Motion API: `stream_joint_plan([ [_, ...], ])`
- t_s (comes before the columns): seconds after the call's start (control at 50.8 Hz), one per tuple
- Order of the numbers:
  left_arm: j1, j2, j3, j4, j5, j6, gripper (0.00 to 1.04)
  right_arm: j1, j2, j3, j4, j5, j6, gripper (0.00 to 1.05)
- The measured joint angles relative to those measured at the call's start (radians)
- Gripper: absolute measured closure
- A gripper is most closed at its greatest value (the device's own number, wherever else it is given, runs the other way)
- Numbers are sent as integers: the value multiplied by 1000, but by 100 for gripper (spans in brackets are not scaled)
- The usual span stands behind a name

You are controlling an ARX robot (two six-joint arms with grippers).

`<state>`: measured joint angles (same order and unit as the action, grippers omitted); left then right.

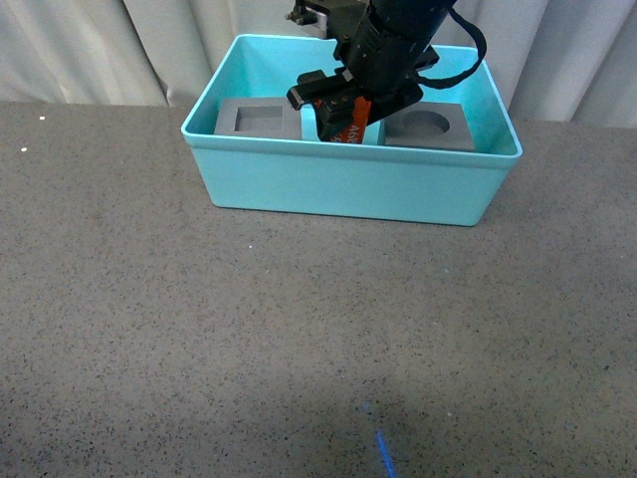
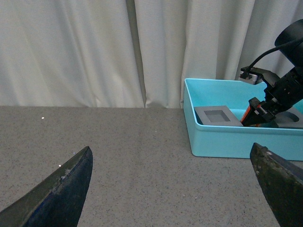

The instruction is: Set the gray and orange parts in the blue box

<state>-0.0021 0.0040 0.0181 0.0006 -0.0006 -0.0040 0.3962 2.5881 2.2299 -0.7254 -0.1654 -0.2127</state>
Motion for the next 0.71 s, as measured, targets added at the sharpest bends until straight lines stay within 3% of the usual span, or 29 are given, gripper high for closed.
stream_joint_plan([
  [0.138, 0, 0, 0, 0, 0, 0, 7, 1, 4, 2, -4, -2, 0, 28],
  [0.295, 0, 0, 0, 0, 0, 0, 7, 1, -2, -13, 19, -6, 5, 9],
  [0.551, 0, 0, 0, 0, 0, 0, 7, -10, -96, -149, 117, -11, 32, 10],
  [0.708, 0, 0, 0, 0, 0, 0, 7, -29, -264, -322, 262, -14, 101, 10],
])
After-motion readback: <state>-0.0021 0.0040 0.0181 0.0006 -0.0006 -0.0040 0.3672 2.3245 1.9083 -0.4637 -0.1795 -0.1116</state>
